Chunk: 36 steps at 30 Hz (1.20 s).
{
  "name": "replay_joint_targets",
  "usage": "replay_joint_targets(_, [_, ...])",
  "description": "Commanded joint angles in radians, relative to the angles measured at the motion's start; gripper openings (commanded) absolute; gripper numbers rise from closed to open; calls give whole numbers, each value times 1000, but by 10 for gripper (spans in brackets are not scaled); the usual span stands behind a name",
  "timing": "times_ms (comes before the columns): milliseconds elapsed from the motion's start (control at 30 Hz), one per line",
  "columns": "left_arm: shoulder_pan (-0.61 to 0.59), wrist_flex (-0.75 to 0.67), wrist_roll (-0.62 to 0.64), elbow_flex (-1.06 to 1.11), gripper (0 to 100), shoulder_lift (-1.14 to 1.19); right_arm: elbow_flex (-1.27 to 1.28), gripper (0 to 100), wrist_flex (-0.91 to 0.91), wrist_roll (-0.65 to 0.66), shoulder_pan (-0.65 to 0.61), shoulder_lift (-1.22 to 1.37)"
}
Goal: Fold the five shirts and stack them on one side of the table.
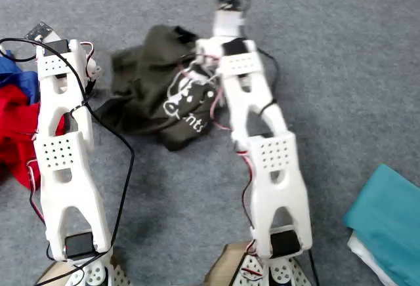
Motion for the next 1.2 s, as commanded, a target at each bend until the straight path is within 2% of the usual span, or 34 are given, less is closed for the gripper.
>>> replay_joint_targets(0, [-3,-9,-3,-41,28,-18,-74,12,3,-83,76,-8])
replay_joint_targets(100, [20,-11,3,-74,29,-19,-76,12,0,-86,76,-8])
replay_joint_targets(200, [77,-3,38,-213,29,-13,-73,13,-2,-84,68,-8])
replay_joint_targets(300, [141,-12,84,-322,89,-7,-71,13,-2,-84,65,-8])
replay_joint_targets(433, [215,-11,180,-339,205,21,-71,13,-2,-84,64,-7])
replay_joint_targets(633, [282,-137,247,-331,223,88,-70,13,-2,-84,58,-7])
replay_joint_targets(733, [302,-140,252,-331,253,142,-70,13,-2,-84,54,-7])
replay_joint_targets(833, [287,-118,253,-333,219,177,-70,14,-2,-84,56,-7])
replay_joint_targets(1033, [255,28,269,-339,166,193,-71,14,-2,-84,59,-7])
replay_joint_targets(1167, [239,32,290,-339,129,193,-73,14,-2,-84,59,-7])
